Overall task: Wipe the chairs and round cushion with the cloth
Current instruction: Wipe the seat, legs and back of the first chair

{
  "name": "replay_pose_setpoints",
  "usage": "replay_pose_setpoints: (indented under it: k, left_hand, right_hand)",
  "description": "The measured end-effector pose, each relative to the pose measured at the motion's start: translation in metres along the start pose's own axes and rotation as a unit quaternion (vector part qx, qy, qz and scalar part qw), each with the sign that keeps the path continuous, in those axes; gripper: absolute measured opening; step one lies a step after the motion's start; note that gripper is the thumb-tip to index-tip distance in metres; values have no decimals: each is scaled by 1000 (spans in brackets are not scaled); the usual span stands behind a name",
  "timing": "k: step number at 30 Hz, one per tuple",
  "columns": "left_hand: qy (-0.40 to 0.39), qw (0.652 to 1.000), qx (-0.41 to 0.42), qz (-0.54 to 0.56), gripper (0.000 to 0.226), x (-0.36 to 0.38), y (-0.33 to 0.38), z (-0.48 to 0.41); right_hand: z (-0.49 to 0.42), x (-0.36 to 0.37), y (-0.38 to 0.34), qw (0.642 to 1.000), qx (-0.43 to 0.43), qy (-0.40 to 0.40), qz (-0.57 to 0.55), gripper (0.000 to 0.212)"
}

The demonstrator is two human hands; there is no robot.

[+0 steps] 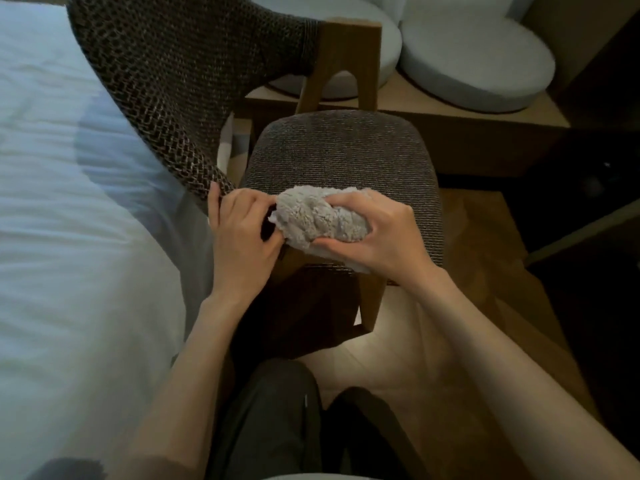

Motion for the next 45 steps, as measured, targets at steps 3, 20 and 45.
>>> replay_pose_setpoints:
  k: [3,20,45]
  left_hand:
    - [31,999,5,12,34,5,2,2]
    - [116,985,115,54,47,33,66,47]
    - [-71,992,99,-12,54,143,39,114]
  right_hand:
    - [4,0,6,999,-36,21,-13,50]
    - [99,56,95,935,-40,318,-154,37]
    - [208,136,173,930,65,354,-71,40]
Point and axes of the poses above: each hand's wrist, its own z-axis away from the middle knuckle, its own x-axis out of the palm, y = z × x, the point moved 3 cm from there along -z, towards the middle knuckle, and after that the axes turned 10 degrees about -z, right-handed, at the moved point
